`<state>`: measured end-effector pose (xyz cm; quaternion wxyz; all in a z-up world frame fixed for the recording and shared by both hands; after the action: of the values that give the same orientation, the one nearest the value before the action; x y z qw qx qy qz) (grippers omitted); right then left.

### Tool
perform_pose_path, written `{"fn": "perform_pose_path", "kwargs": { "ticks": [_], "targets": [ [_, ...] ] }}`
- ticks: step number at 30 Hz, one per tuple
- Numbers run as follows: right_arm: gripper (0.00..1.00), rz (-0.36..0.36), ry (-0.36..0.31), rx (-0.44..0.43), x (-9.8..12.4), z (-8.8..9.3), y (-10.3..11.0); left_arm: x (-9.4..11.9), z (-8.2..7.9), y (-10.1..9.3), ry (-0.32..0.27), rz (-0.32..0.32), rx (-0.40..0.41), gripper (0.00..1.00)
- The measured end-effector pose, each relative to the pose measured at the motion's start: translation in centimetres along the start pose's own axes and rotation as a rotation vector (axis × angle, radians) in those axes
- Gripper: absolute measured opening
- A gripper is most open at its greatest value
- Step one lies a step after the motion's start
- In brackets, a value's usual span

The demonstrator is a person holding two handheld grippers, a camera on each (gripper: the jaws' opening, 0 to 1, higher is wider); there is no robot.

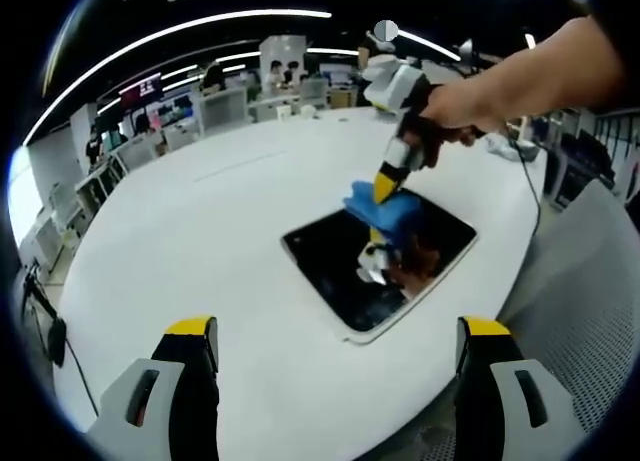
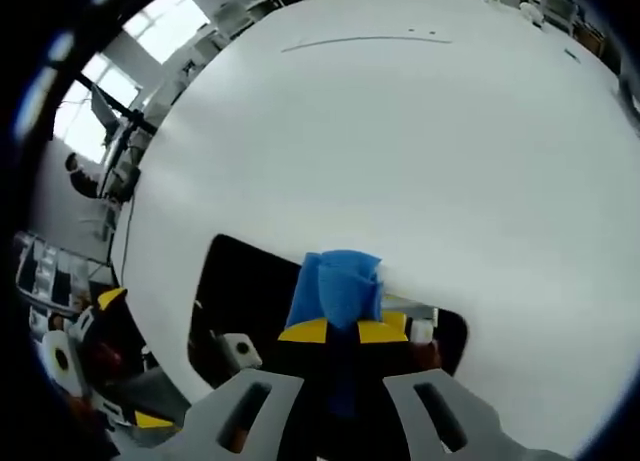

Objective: Wipe the mirror surface with the cleaning cloth until all visible marks leave the cleaned area.

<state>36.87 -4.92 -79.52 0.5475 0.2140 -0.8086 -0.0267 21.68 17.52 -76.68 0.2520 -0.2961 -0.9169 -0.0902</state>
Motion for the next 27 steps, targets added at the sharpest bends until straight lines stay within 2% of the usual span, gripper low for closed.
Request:
{"fn": "perform_pose_path", "kwargs": {
  "ticks": [27],
  "targets": [
    [0.02,-0.009,-0.015,-0.004,1.6,4.3,1.7,0.2,-0.1,0.0,-0.003,-0.001,-0.025,0.99]
  ]
}}
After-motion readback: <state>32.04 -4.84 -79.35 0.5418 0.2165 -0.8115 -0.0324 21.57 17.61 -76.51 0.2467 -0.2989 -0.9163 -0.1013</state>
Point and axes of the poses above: the point that each gripper's makers call its tool centre point, and the gripper's own axes: x roughly backward along the fingers, y roughly to its left, z roughly out of its underside, the point moved 7 cm from there along x, roughly backward along the fingers, and after that the axes turned 7 degrees about -y, right-handed, at the moved point
